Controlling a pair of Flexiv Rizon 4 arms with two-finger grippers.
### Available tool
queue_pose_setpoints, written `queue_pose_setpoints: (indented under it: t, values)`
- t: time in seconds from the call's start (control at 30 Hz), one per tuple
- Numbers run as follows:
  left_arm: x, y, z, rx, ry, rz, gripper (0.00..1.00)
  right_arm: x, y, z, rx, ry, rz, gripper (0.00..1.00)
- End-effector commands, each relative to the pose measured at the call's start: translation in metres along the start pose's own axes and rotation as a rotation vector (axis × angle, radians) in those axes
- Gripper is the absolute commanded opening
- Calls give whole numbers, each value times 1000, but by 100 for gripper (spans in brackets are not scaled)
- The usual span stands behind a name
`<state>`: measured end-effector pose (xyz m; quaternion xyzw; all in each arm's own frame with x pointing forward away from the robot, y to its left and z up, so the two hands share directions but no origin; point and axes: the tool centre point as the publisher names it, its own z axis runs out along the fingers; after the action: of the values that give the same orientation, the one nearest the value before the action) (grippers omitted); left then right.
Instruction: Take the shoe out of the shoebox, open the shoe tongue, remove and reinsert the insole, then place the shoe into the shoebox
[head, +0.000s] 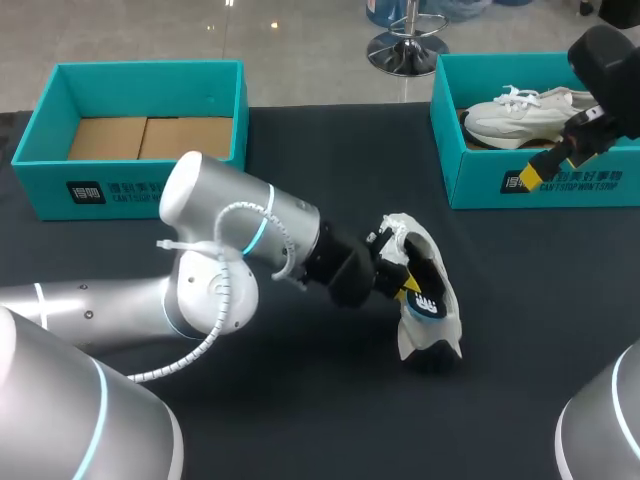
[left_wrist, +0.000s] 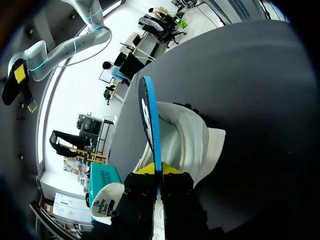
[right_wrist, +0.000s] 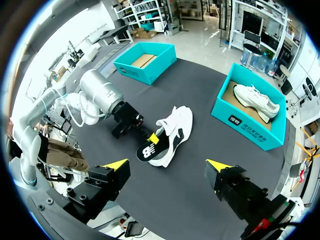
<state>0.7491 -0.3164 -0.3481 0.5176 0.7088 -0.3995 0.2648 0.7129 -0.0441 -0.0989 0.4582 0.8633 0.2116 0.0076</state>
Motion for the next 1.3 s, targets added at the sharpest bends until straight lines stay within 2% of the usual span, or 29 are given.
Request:
queue_pose_setpoints:
  t: [0.03, 0.23, 0.37, 0.43, 0.5, 0.53, 0.6, 0.7, 0.83, 0.93, 1.07, 1.13, 1.2, 1.3]
  values:
    - [-2, 10, 12, -16, -15, 3, 0, 0, 3, 1, 5, 1, 1, 100]
    - [-3, 11, 13, -15, -23, -5, 0, 0, 3, 1, 5, 1, 1, 100]
    - [-1, 5, 9, -3, -28, -18, 41, 0, 3, 1, 5, 1, 1, 100]
    - [-1, 2, 6, -2, -29, -19, 49, 0, 3, 1, 5, 1, 1, 100]
    - [-1, -1, 4, 4, -34, -24, 61, 0, 3, 1, 5, 1, 1, 100]
    - [-2, -2, 3, 5, -35, -25, 62, 0, 3, 1, 5, 1, 1, 100]
    - [-3, -5, 0, 10, -43, -26, 60, 0, 3, 1, 5, 1, 1, 100]
    - [-5, -8, -3, 16, -49, -28, 49, 0, 3, 1, 5, 1, 1, 100]
    - [-7, -11, -5, 25, -58, -37, 44, 0, 3, 1, 5, 1, 1, 100]
    - [-8, -14, -6, 29, -61, -39, 26, 0, 3, 1, 5, 1, 1, 100]
    - [-9, -18, -6, 37, -62, -38, 20, 0, 3, 1, 5, 1, 1, 100]
    - [-9, -19, -5, 42, -61, -35, 13, 0, 3, 1, 5, 1, 1, 100]
    - [-9, -19, -3, 43, -60, -34, 1, 0, 3, 1, 5, 1, 1, 100]
    - [-10, -18, 0, 47, -55, -23, 0, 0, 3, 1, 5, 1, 1, 100]
